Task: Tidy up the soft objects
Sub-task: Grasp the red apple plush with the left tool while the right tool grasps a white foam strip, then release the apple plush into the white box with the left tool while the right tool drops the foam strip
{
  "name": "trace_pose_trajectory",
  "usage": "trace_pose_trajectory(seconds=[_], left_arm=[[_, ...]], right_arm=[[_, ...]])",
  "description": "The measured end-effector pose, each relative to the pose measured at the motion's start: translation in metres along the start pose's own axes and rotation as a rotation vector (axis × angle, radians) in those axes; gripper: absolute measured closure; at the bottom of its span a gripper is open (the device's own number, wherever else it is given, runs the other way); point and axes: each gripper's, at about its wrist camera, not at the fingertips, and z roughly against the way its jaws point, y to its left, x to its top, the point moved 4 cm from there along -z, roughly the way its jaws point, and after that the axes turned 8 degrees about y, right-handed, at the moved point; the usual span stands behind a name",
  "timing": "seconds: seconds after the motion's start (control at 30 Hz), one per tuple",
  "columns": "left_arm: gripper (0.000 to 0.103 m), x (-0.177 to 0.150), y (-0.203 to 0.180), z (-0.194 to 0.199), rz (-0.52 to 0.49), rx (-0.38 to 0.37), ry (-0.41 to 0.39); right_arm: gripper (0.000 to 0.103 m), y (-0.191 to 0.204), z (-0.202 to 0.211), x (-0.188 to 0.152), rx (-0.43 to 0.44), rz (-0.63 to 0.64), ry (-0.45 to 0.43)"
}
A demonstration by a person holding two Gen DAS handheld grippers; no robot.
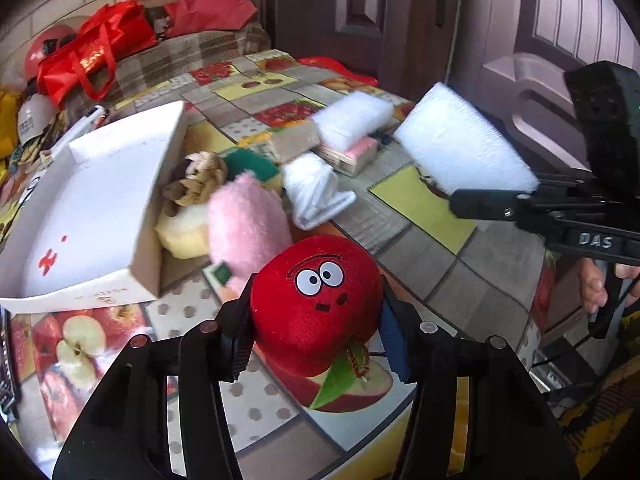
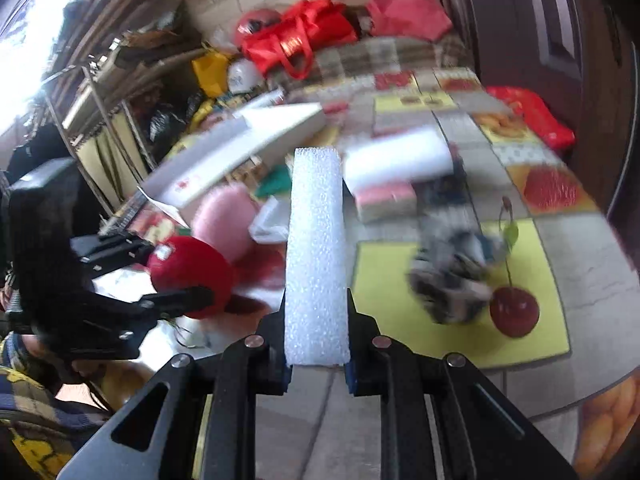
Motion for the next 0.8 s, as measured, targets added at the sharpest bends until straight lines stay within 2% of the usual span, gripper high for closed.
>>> trace_pose_trajectory(seconds=[0.2, 0.37, 0.5, 0.8], left_arm=[[0.049, 0.012, 0.019, 0.018, 0.078, 0.081, -0.048], [0.049, 0.017, 0.044, 0.020, 0.170, 0.195, -0.049], [0.049, 0.015, 0.058, 0.022, 0.225, 0.226, -0.053], [0.049, 0.022, 0.084, 0.040, 0.275, 0.290, -0.100]], right_arm=[[0.085, 0.014, 0.005, 0.020, 0.002, 0.040, -0.063], [0.085, 0.022, -0.006, 0.034, 0.012, 0.036, -0.073], [0.085, 0.029, -0.009, 0.038, 0.022, 0.038, -0.083], [0.085, 0.037, -0.004, 0.058, 0.019, 0.033, -0.128]])
